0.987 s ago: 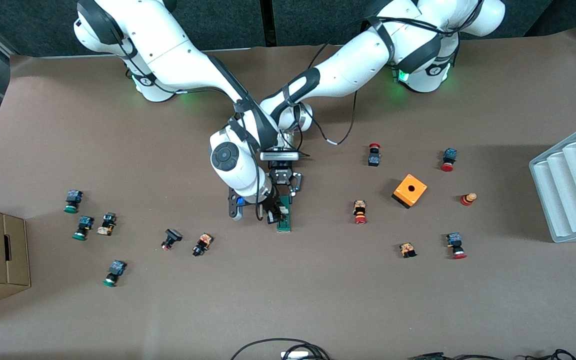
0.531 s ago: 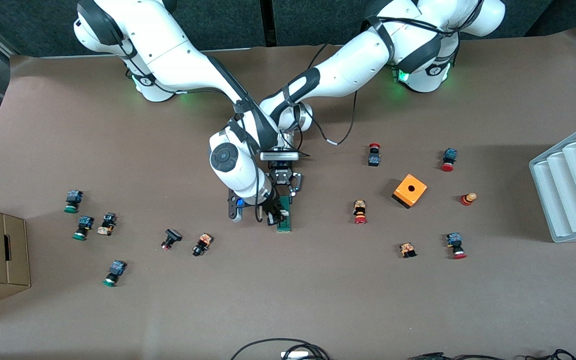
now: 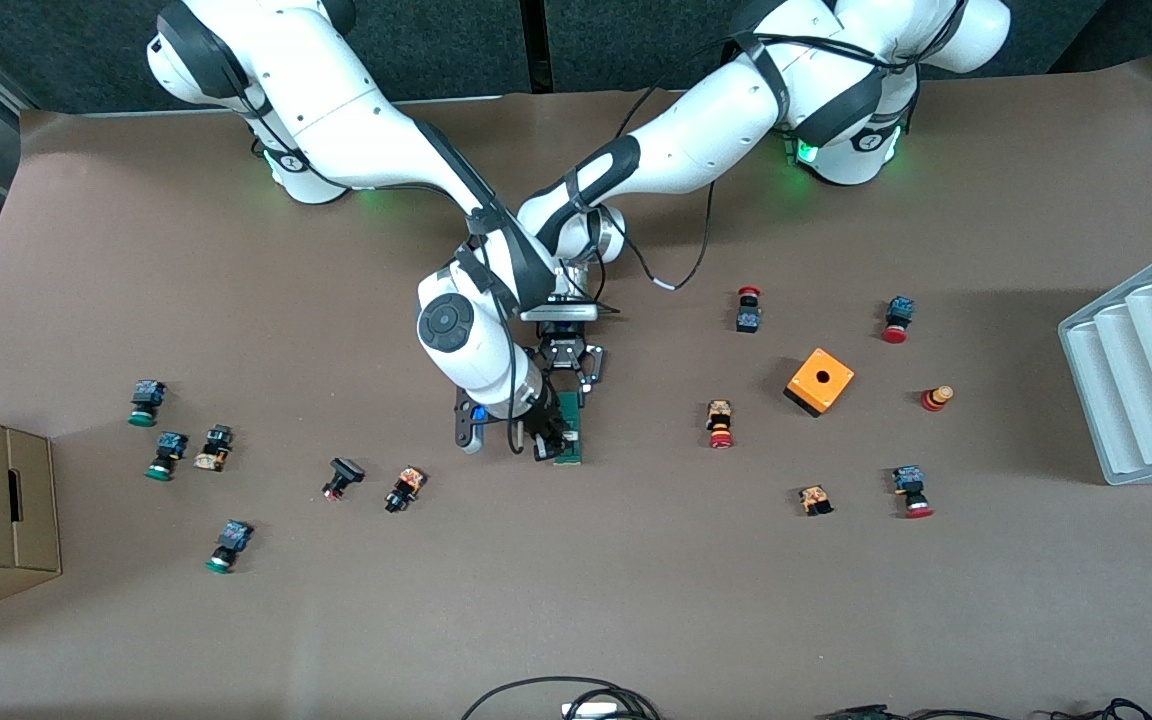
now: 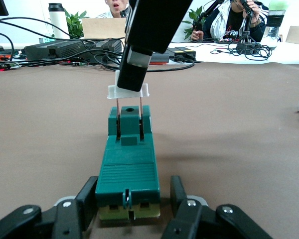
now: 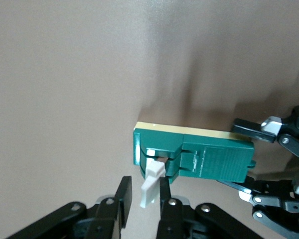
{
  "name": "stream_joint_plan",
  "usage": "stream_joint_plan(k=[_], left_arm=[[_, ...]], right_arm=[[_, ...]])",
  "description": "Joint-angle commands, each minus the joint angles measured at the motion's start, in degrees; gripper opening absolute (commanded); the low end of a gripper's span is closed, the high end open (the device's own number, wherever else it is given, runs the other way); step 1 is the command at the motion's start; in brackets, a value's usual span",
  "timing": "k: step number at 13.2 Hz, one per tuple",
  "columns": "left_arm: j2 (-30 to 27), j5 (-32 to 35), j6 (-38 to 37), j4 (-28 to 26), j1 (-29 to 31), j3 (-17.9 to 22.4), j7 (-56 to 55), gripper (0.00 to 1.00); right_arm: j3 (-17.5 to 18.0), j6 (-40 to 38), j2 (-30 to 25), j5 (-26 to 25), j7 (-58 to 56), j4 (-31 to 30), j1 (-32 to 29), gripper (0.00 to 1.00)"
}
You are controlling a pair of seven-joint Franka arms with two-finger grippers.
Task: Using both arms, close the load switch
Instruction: 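Push the white handle down into the contacts with the right gripper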
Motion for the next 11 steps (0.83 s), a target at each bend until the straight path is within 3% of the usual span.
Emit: stream_joint_plan(k=[1, 11], left_arm=[[0.7, 0.9, -0.6, 0.9, -0.9, 0.6, -1.2, 0.65], [0.7, 0.9, -0.6, 0.9, -0.9, 0.7, -1.2, 0.65]], right_arm=[[-0.1, 0.1, 3.1, 1.9, -0.6, 3.7, -0.5, 0.29], [-1.0, 0.4, 6.0, 1.8, -0.6, 5.7, -0.7, 0.34]])
